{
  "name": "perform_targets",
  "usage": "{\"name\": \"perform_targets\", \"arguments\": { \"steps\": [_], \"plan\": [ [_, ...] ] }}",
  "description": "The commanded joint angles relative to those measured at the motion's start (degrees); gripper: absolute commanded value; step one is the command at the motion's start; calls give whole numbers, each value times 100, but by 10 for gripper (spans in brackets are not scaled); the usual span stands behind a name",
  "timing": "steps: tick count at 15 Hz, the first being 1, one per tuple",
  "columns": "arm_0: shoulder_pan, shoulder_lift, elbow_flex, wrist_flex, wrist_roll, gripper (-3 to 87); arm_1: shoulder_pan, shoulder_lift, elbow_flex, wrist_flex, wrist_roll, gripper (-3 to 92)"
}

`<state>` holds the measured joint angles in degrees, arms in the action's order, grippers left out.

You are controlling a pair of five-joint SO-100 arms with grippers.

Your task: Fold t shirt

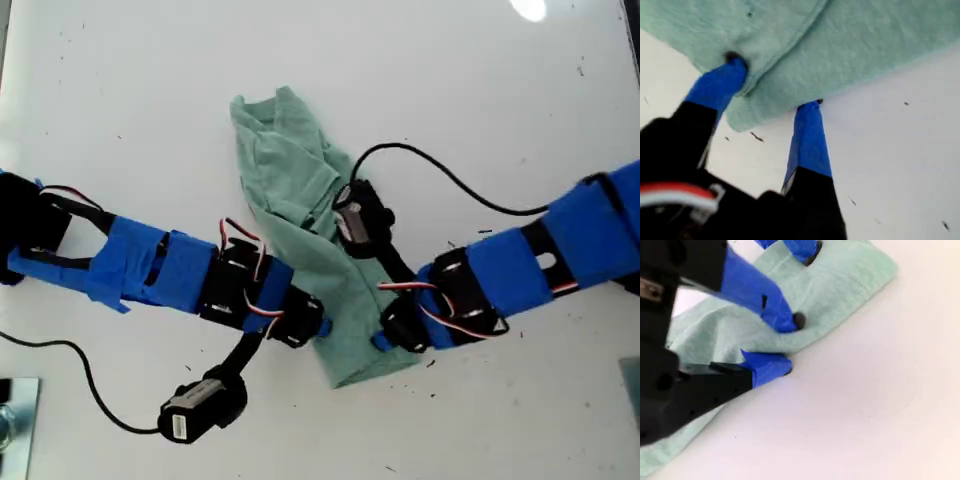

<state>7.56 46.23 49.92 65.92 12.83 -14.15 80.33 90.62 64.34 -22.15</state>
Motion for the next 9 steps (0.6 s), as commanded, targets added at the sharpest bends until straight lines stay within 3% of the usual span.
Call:
{"name": "perform_targets", "arguments": {
  "steps": [1, 6, 9],
  "plan": [
    [-70, -53, 26, 35, 79, -2, -35, -9, -9, -132, -62, -11],
    [176, 773, 9, -158, 563, -2, -211, 176, -2496, 1687, -879, -10],
    [492, 1468, 18, -404, 809, -2, -404, 1063, -3059, 2048, -1037, -7]
  ]
}}
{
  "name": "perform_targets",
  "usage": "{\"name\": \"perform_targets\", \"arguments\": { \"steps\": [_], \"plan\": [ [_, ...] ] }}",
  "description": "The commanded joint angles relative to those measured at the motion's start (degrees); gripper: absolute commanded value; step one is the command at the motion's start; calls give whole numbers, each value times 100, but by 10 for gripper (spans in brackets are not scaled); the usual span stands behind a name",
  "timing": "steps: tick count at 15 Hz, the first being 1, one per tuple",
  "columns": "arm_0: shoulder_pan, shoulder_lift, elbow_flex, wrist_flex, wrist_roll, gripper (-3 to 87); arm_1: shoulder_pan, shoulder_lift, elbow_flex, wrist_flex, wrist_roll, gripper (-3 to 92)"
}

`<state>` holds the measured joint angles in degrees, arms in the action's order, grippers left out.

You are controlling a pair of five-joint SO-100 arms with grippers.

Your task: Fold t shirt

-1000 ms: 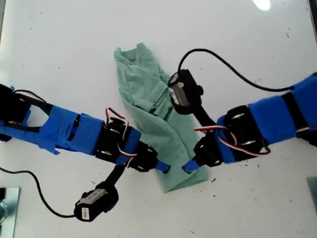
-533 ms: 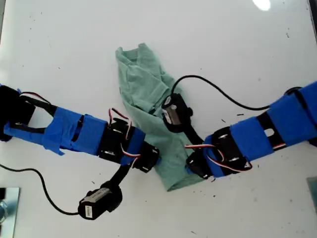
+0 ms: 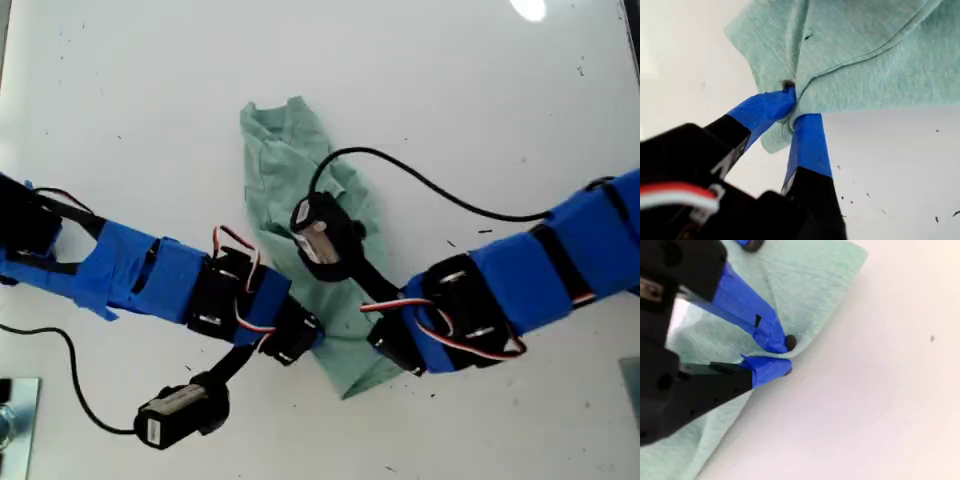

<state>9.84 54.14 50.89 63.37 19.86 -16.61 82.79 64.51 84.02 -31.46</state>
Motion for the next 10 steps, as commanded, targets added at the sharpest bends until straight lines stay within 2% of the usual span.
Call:
{"name": "perform_targets", "arguments": {
  "steps": [1, 5, 8, 10],
  "plan": [
    [343, 773, -79, -211, 105, -2, -202, 1143, -343, 35, -141, -7],
    [422, 1635, 114, -114, 79, -2, 26, 1459, -149, -132, -202, -7],
    [53, 2294, 475, 316, 79, -2, 738, 1573, 9, -439, -536, -7],
    [-413, 2637, 993, 492, 35, -2, 1494, 1573, 378, -949, -888, -7]
  ]
}}
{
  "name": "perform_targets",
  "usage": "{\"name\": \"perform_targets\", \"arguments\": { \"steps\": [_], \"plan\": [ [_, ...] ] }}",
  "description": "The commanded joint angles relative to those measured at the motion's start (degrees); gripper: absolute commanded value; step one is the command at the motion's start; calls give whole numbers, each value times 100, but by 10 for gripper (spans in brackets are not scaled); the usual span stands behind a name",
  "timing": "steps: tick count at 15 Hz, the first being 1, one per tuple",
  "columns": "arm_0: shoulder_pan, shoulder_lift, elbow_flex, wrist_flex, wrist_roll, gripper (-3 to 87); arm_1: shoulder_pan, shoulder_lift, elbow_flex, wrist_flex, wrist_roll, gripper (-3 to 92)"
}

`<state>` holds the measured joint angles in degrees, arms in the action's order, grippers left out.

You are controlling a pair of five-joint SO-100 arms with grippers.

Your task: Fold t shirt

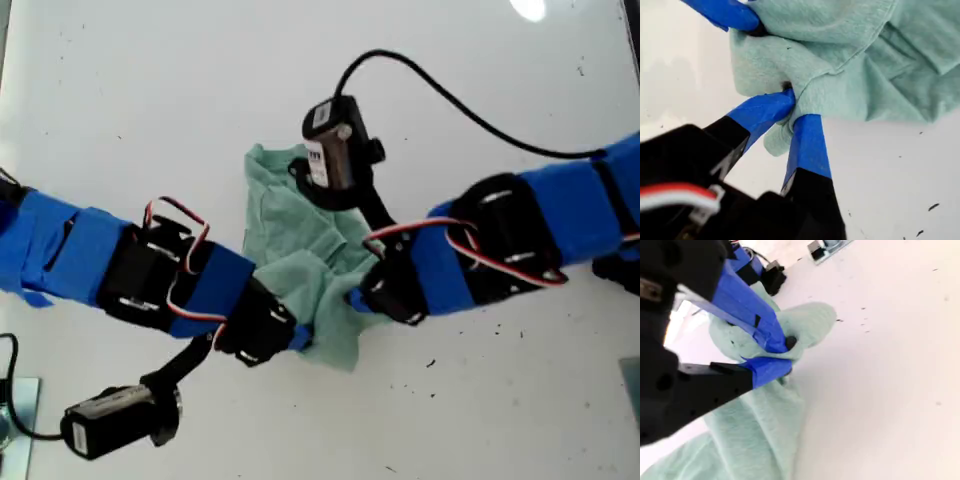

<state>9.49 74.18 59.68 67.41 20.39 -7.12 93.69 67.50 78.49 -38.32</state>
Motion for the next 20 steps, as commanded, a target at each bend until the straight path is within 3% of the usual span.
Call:
{"name": "perform_targets", "arguments": {
  "steps": [1, 3, 4, 5, 6, 7, 10, 11, 13, 16, 17, 20],
  "plan": [
    [-686, 756, 431, 141, -18, -2, 1037, 492, 396, -782, -343, -7],
    [-1292, 1178, 1213, 141, -70, 53, 1872, 413, 1178, -1538, -97, 93],
    [-1564, 1758, 1863, -9, -185, 174, 2215, 466, 1556, -1916, 0, 315],
    [-1872, 2681, 2900, -439, -352, 239, 2575, 501, 1723, -2057, 26, 377],
    [-2285, 3858, 4157, -1037, -519, 253, 2988, 870, 2338, -2672, 290, 372],
    [-2707, 4983, 5265, -1626, -492, 247, 3401, 1459, 3428, -4377, 88, 334],
    [-3577, 6460, 6829, -1608, -439, 246, 4843, 3015, 6214, -7260, 1415, 296],
    [-3612, 6935, 7374, -1714, -439, 236, 5019, 3472, 6319, -6812, 1204, 296],
    [-3727, 8578, 8754, -1837, -466, 209, 5150, 4553, 6249, -5036, 598, 290],
    [-3823, 11821, 10310, -949, -510, 140, 5019, 7049, 7251, -2742, 308, 225],
    [-3630, 12973, 10749, -756, -396, 102, 4799, 8121, 7805, -2074, 369, 212],
    [-3076, 13052, 11101, -984, -387, 33, 3480, 10740, 9554, -809, 896, 153]
  ]
}}
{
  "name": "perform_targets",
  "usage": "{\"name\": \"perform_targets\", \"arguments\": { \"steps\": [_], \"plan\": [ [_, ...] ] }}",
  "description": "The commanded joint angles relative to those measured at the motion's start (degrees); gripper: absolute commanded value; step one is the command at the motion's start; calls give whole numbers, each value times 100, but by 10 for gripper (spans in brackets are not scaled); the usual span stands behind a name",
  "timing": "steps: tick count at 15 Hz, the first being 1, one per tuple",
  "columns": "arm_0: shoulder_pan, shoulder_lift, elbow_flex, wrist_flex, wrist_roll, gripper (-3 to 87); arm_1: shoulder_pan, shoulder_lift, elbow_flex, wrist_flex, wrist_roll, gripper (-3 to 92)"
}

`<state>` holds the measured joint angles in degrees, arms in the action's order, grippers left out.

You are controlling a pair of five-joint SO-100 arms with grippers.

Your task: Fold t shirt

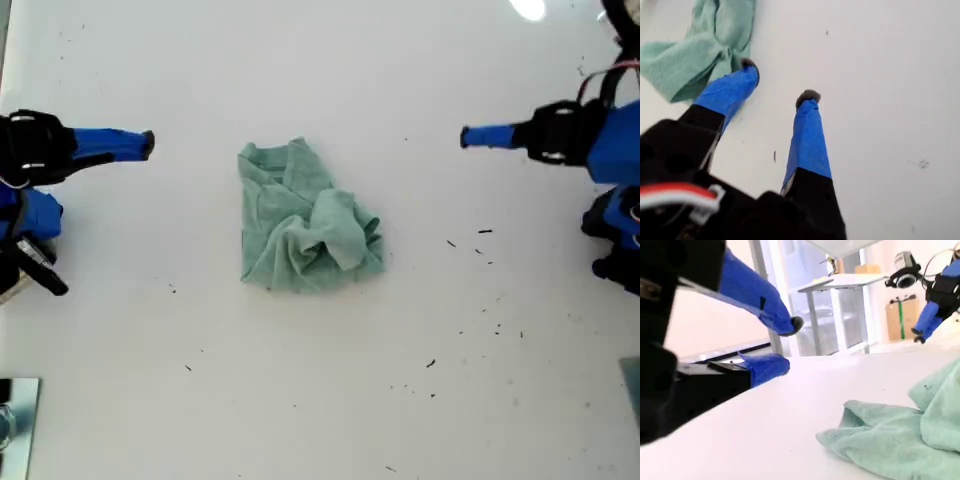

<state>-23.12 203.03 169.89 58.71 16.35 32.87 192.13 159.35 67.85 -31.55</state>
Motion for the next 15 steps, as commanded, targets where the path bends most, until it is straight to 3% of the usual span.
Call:
{"name": "perform_targets", "arguments": {
  "steps": [1, 3, 12, 14, 15],
  "plan": [
    [272, 352, 413, -114, -97, 11, -896, 879, 756, 272, 316, 119],
    [519, 352, 1090, -255, 9, -1, -1099, 879, 1512, 694, 598, 25],
    [457, 352, 1591, -149, -18, -1, -1011, 879, 1793, 896, 501, 25],
    [457, 352, 1591, -149, -9, -1, -1547, 211, 281, 624, 431, 25],
    [501, 352, 1591, -149, -35, -1, -1846, -1714, -1468, 756, 290, 25]
  ]
}}
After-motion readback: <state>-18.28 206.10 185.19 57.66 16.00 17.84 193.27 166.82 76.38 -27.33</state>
